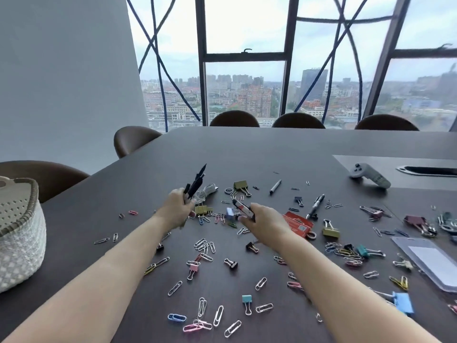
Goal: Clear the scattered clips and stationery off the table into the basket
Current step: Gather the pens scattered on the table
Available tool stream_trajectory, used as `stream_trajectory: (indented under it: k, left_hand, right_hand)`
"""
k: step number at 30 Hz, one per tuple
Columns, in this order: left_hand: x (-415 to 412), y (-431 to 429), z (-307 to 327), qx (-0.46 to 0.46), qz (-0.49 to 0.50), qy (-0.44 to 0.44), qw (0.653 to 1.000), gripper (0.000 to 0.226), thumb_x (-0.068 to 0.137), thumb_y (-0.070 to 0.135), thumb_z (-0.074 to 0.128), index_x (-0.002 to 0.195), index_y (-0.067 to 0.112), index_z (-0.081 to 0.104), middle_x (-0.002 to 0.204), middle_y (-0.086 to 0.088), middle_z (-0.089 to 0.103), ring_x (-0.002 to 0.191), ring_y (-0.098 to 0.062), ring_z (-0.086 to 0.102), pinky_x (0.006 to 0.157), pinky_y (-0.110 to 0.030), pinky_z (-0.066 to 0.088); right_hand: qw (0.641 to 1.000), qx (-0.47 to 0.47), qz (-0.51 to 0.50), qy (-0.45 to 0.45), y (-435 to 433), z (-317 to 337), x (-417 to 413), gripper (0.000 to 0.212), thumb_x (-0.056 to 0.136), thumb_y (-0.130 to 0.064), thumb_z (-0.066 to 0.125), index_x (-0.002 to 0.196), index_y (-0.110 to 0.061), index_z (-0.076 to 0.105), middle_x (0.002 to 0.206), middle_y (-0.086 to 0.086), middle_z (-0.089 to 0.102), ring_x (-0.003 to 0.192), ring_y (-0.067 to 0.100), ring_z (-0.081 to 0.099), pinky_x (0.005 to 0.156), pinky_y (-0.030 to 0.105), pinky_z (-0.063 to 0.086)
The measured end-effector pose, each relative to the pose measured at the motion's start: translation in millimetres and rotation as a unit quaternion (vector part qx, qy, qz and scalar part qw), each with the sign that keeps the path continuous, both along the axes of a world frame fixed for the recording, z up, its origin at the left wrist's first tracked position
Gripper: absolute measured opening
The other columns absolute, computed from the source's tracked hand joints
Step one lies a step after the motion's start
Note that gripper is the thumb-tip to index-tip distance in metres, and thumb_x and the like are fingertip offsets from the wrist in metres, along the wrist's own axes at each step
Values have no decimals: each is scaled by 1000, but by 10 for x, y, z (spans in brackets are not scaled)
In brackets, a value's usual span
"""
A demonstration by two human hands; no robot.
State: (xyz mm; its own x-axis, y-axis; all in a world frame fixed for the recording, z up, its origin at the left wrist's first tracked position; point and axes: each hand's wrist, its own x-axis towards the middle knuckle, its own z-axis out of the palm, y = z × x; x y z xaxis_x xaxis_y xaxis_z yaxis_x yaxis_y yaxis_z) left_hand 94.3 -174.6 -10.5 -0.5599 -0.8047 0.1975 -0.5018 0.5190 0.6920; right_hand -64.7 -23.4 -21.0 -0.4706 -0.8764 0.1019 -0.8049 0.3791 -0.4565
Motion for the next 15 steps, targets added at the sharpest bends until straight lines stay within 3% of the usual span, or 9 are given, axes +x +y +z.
stream_trajectory:
  k: [2, 5, 8, 11, 15]
  left_hand:
    - [-200, 163, 9, 46, -38, 25, 998, 9, 90, 1, 49, 86, 8, 47, 69, -8, 53, 53, -16, 66, 46, -29, 50]
    - [-579, 344, 16, 134, -79, 25, 988, 21, 87, -3, 48, 79, 15, 45, 75, -9, 51, 50, -15, 54, 42, -21, 44]
    - [-974, 478, 15, 108, -98, -36, 989, 14, 82, 0, 53, 78, 12, 48, 66, -4, 49, 50, -17, 50, 48, -24, 40]
    - [-1355, 537, -7, 75, -94, -65, 991, 16, 80, 4, 57, 72, 15, 48, 61, -1, 50, 40, -7, 53, 40, -18, 39]
    - [-1815, 470, -25, 36, -84, -68, 993, 11, 82, 16, 62, 76, 16, 52, 72, -3, 60, 54, -15, 58, 52, -22, 45]
  right_hand:
    - [1000, 6, -24, 7, 188, 16, -228, 27, 90, -37, 53, 86, -15, 40, 107, 14, 63, 101, 31, 57, 71, 31, 36]
    - [997, 22, -69, 6, 463, 17, -617, 22, 88, -32, 57, 89, -14, 45, 109, 15, 63, 101, 30, 57, 71, 28, 35]
    - [992, 15, -125, 8, 644, 19, -1009, 17, 88, -26, 55, 91, -11, 48, 109, 18, 63, 102, 32, 57, 74, 32, 38]
    - [986, 18, -166, 15, 665, 24, -1371, 23, 86, -19, 54, 103, -5, 53, 110, 19, 63, 104, 34, 57, 80, 34, 43]
    - [980, 30, -198, 5, 486, -12, -1714, 25, 84, -23, 57, 102, -6, 58, 107, 17, 65, 101, 32, 59, 77, 32, 45]
